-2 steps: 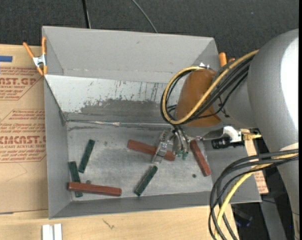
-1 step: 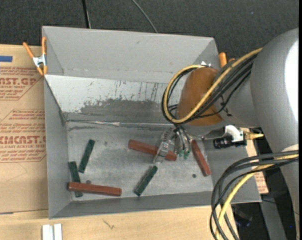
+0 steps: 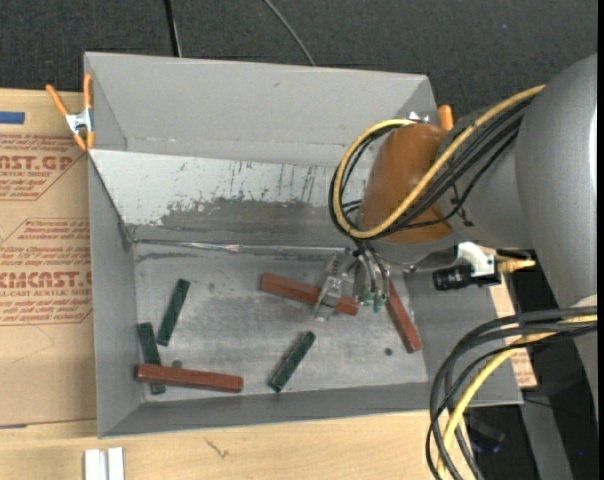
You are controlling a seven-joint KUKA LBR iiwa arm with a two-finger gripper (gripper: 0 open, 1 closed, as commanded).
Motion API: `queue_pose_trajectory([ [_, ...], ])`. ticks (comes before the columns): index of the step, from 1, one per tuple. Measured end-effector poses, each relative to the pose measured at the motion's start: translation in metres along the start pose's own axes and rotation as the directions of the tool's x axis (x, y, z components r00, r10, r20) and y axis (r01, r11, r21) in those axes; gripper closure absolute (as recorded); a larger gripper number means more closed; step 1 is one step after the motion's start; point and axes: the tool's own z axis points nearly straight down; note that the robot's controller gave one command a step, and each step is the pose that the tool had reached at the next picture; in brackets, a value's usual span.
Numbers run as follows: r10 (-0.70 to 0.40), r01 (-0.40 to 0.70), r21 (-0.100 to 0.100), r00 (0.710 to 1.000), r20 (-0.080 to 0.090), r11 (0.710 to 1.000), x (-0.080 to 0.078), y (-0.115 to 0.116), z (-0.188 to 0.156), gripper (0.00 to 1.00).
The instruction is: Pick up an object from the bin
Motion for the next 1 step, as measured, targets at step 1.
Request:
queue_pose_trajectory([
  [1, -0.001, 0.001, -0.003, 1.0, 0.008, 1.0, -0.0023, 0.0012, -0.0125, 1.0],
])
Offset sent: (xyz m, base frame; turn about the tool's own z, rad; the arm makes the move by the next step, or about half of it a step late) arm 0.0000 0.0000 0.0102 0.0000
